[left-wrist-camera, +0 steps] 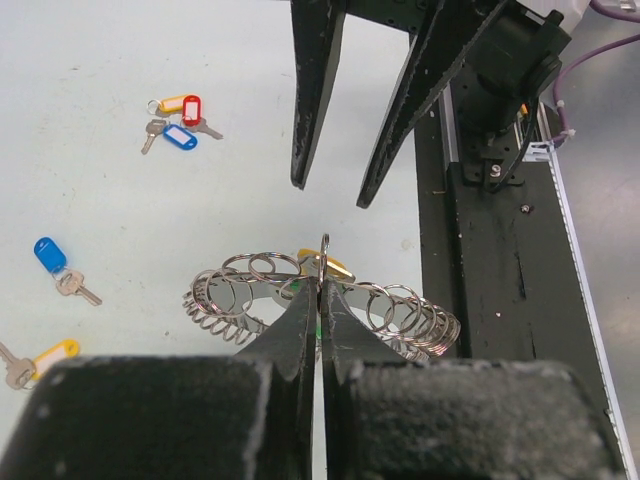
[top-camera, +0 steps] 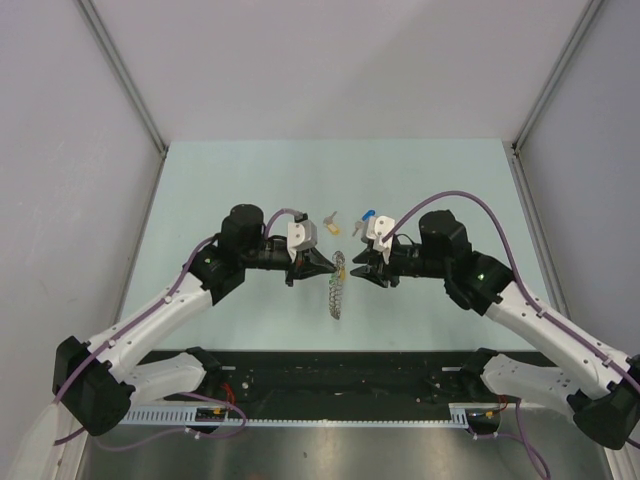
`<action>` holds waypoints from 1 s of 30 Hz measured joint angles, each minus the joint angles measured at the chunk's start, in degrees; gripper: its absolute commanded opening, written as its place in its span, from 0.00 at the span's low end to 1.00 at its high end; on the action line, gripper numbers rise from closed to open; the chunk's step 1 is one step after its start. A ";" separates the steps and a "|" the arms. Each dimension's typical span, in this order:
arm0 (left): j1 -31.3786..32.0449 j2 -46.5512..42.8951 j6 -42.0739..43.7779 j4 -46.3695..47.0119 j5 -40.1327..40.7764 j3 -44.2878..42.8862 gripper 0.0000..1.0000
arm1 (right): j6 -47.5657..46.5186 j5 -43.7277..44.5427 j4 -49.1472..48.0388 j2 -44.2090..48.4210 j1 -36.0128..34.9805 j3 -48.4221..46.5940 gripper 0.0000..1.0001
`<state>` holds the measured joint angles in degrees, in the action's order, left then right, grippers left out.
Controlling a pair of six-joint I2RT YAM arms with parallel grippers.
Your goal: Put the keys on the keyring
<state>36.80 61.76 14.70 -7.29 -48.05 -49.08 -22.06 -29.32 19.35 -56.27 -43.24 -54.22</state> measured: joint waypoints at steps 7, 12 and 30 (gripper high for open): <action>-0.09 0.00 -0.83 0.81 -0.22 0.04 0.00 | -0.04 -3.63 -2.82 -1.40 0.42 0.02 0.31; -0.13 0.00 -1.20 0.81 -0.31 0.04 0.00 | -0.09 -5.05 -3.85 -2.40 0.52 0.09 0.25; -0.13 0.00 -1.22 1.25 -0.37 0.35 0.00 | -0.07 -7.72 -5.16 -3.43 1.62 0.66 0.19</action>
<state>36.67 61.76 13.47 -6.04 -48.42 -48.73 -22.13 -37.04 14.20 -59.70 -41.63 -53.56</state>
